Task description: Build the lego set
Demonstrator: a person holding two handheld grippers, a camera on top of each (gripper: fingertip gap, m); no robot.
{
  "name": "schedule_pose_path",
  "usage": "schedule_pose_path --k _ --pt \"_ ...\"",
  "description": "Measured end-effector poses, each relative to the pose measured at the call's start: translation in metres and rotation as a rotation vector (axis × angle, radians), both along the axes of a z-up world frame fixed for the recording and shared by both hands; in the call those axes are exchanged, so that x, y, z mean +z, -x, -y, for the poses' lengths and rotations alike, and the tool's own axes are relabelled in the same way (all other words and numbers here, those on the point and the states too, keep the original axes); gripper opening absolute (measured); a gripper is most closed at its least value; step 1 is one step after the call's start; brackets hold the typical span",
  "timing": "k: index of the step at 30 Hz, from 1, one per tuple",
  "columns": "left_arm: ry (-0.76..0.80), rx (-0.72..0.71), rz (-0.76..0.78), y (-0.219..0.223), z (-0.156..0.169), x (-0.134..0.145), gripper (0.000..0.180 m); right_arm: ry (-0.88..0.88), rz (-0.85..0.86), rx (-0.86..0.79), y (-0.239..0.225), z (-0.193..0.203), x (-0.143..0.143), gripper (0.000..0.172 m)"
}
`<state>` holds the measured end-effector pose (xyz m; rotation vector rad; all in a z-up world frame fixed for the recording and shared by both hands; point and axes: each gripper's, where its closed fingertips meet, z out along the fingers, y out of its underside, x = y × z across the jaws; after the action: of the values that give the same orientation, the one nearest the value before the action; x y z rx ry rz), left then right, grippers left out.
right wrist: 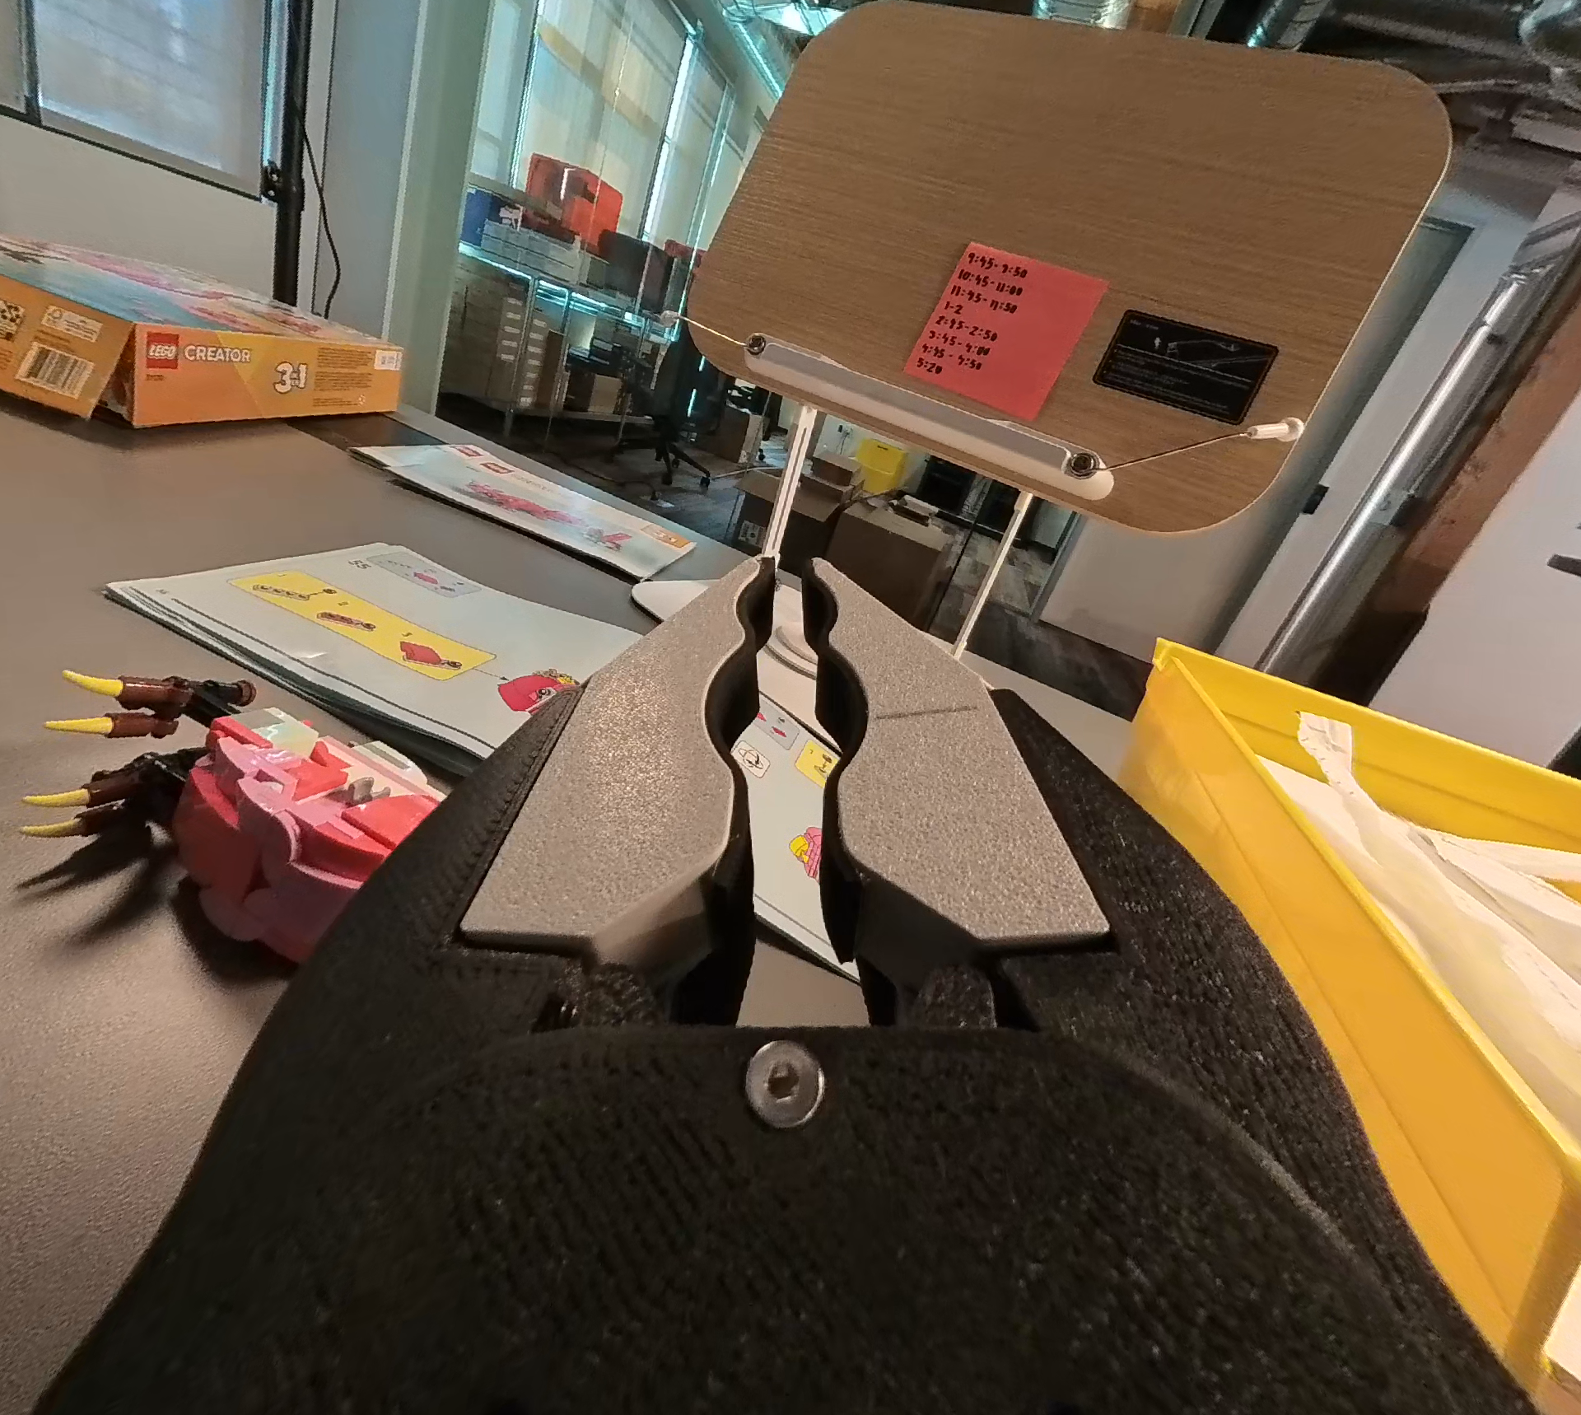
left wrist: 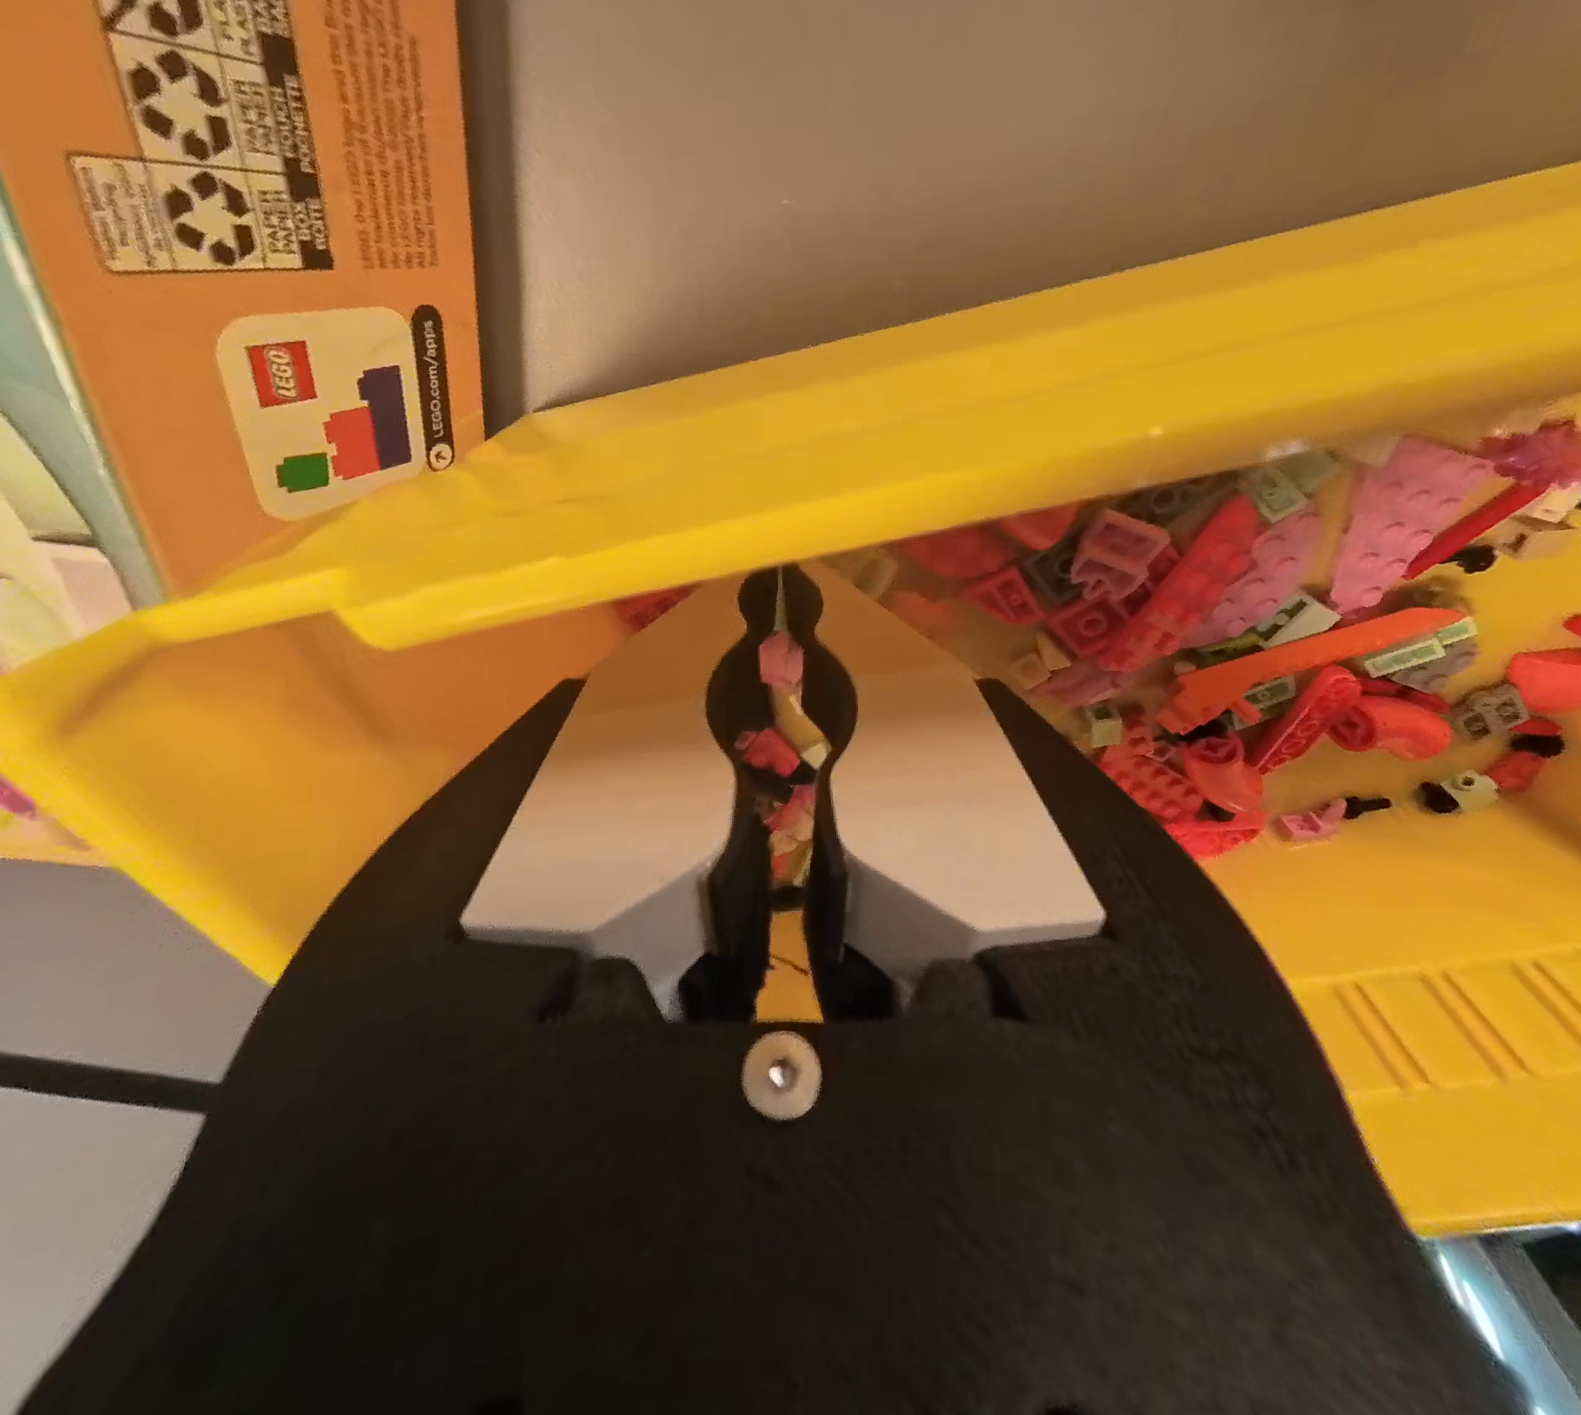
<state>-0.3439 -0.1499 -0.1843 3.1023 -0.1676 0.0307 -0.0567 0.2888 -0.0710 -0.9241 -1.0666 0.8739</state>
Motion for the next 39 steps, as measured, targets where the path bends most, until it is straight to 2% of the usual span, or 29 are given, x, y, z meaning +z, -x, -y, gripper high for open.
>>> schedule_pose_path --k 8,11,14,17,20,22,24,26,27,30,32,36,39 --pt "-0.057 0.056 -0.012 0.002 -0.003 0.001 0.000 0.002 0.002 0.003 0.000 0.000 0.000 0.004" --pt "-0.146 0.075 -0.025 0.000 -0.010 0.011 0.000 0.005 0.003 0.003 0.000 0.000 0.000 0.004" --pt "-0.323 0.095 -0.071 -0.009 -0.022 0.039 0.000 -0.002 -0.001 -0.002 -0.001 0.000 0.001 0.004" --pt "-0.581 0.097 -0.130 -0.034 -0.040 0.086 0.000 -0.041 -0.027 -0.002 -0.006 0.010 0.015 0.006" --pt "-0.791 0.082 -0.208 -0.068 -0.056 0.134 0.000 -0.026 -0.053 0.110 -0.007 0.058 0.048 0.010" --pt "-0.809 0.077 -0.291 -0.080 -0.059 0.146 0.000 -0.043 -0.033 0.194 0.002 0.099 0.061 0.013" --pt "-0.750 0.106 -0.357 -0.076 -0.056 0.141 0.000 -0.100 -0.020 0.227 0.008 0.128 0.064 0.014" --pt "-0.639 0.174 -0.351 -0.064 -0.046 0.121 0.000 -0.143 -0.035 0.232 0.008 0.141 0.060 0.010" --pt "-0.587 0.215 -0.344 -0.055 -0.041 0.110 0.008 -0.160 -0.036 0.220 0.007 0.140 0.057 0.009" --pt "-0.434 0.302 -0.284 -0.031 -0.027 0.072 0.015 -0.177 -0.038 0.170 0.003 0.124 0.051 0.008" --pt "-0.335 0.226 -0.191 -0.032 -0.023 0.048 0.022 -0.162 -0.033 0.154 0.002 0.110 0.047 0.008" --pt "-0.111 0.008 -0.288 -0.005 -0.003 0.019 0.028 -0.138 -0.005 0.114 0.000 0.087 0.038 0.009" --pt "-0.049 -0.050 -0.288 0.005 0.001 0.008 0.031 -0.114 0.001 0.101 0.000 0.077 0.035 0.009"
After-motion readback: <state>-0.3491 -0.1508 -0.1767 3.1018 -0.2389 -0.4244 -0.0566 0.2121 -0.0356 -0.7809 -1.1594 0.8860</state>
